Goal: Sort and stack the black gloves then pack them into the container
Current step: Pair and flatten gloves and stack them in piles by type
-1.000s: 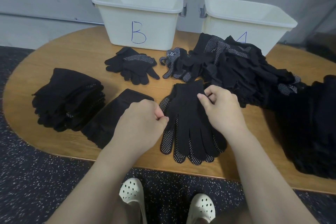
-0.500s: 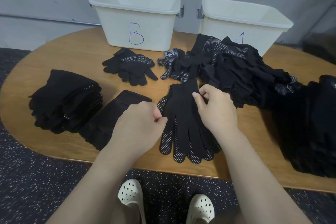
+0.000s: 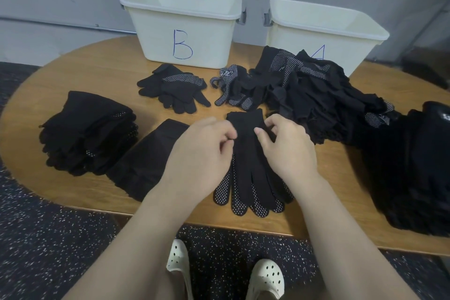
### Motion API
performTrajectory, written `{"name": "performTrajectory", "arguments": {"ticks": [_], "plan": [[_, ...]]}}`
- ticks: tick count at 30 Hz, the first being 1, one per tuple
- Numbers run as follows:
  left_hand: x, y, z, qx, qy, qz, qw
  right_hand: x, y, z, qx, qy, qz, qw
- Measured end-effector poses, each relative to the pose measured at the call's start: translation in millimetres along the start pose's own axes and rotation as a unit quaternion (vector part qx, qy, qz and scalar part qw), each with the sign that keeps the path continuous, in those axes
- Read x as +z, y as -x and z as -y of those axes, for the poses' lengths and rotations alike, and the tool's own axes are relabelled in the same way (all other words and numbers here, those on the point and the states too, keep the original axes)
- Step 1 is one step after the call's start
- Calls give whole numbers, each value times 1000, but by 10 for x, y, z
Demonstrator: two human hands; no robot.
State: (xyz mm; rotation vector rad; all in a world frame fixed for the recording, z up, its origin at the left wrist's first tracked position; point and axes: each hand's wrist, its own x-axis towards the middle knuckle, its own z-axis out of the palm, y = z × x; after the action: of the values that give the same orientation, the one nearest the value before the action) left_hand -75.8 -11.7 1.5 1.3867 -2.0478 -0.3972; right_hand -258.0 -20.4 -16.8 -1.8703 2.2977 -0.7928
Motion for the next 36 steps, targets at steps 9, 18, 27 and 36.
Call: {"name": "performTrajectory", "arguments": {"ticks": [9, 18, 27, 36], "plan": [[189, -128, 255, 71, -66, 147, 984, -273, 488, -34, -126, -50, 12, 991], [236, -90, 262, 75, -93, 138, 983, -327, 971, -164, -261, -32, 99, 960], [223, -86, 256, 67, -83, 134, 985, -320, 879, -179, -242, -130, 103, 956], [200, -96, 236, 58, -75, 137, 986, -357, 892, -195, -208, -165, 132, 955]]}}
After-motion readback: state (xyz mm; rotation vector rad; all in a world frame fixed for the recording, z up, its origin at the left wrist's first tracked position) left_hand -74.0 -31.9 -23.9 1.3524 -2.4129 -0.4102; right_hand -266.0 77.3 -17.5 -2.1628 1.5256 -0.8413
